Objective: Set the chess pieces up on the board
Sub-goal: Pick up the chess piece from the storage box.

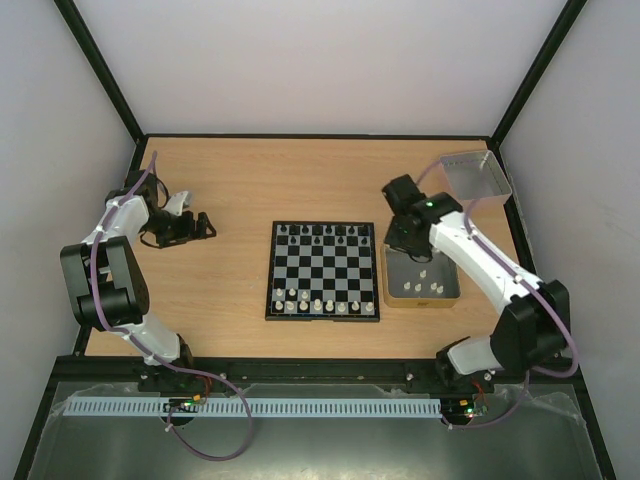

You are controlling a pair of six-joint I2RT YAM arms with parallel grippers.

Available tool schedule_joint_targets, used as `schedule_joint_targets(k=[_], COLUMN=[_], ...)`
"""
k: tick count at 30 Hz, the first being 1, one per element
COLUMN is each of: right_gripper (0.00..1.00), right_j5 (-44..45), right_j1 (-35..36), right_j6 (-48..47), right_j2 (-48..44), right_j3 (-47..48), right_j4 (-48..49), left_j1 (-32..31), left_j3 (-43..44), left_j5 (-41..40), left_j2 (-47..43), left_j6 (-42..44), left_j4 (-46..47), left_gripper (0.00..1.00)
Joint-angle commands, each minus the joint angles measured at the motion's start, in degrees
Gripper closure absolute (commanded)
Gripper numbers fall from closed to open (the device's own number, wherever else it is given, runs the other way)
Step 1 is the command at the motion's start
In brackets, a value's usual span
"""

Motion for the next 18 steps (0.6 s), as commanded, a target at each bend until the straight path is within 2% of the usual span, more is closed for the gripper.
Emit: schedule_joint_targets(k=[1, 6, 18], right_gripper=[0.75, 0.75, 0.76], right_j5=[-1.62, -8.7, -12.99], right_j1=[-6.03, -10.16, -11.02], right_j6=[-1.11, -4.65, -7.9], right_j2=[-3.39, -4.16, 0.93], right_j3=[-7.59, -14.54, -18.94], right_j4=[-1.34, 2.73, 8.73], left_j1=[-0.72, -1.65, -2.04], left_j3=[0.26, 0.38, -0.43], left_j5=[0.36, -0.43, -1.48], left_j2=[0.35, 0.19, -1.15], left_j6=[-0.1, -0.35, -0.39], left_j4=[-0.62, -0.85, -0.79], left_gripper=[0.01, 0.01, 0.01])
